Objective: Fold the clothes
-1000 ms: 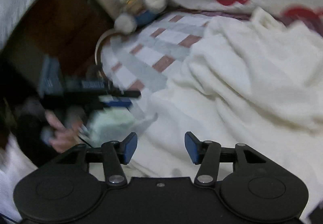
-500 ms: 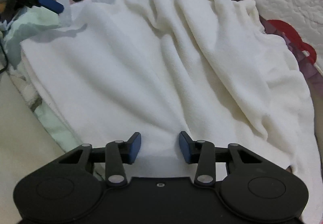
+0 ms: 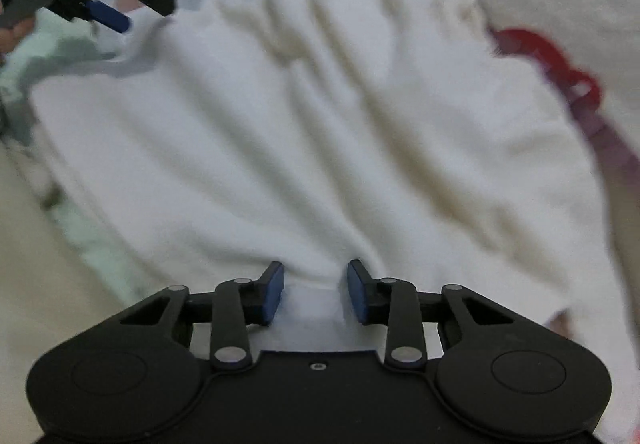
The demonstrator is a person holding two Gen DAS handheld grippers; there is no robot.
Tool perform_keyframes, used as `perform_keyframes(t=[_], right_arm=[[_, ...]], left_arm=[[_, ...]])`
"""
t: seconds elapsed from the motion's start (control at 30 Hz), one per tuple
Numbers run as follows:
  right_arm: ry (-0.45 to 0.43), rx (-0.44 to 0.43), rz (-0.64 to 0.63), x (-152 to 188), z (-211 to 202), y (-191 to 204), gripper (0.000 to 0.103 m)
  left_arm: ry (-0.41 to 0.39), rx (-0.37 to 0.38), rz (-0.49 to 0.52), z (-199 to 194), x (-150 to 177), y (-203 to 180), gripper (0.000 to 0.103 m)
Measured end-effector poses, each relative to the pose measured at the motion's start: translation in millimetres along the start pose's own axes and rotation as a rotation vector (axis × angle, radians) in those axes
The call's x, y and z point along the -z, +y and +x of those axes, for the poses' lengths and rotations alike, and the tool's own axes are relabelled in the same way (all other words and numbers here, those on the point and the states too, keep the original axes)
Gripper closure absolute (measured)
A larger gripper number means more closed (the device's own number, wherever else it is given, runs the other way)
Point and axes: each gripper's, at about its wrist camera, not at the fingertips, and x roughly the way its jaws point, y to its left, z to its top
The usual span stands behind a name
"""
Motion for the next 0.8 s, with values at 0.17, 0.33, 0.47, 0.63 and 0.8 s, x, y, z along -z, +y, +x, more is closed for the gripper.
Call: perform_keyframes(t=[0.17, 0.33, 0.47, 0.63, 0.8], right_arm=[[-0.14, -0.022, 0.115, -3, -27, -25, 0.063], [-0.296, -0.054, 0.15, 2, -38, -37, 0.06], [-0.304, -0.053, 0.055, 8, -34, -24, 0.061], [-0.337, -0.076, 0.055, 8, -40, -29, 0.061], [-0.357, -0.022, 0.093, 10, -57, -61, 0.059]], left_arm=[[0.035, 0.003, -0.029, 14, 3, 3, 0.03], [0.061, 0.056, 0.005, 23, 9, -2, 0.056], [0.085, 0.117, 0.04, 25, 13, -9, 0.096], [0.027, 0.318, 0.116, -7, 4, -38, 0.097], [0.02, 0.518, 0.255, -29, 2, -114, 0.097]])
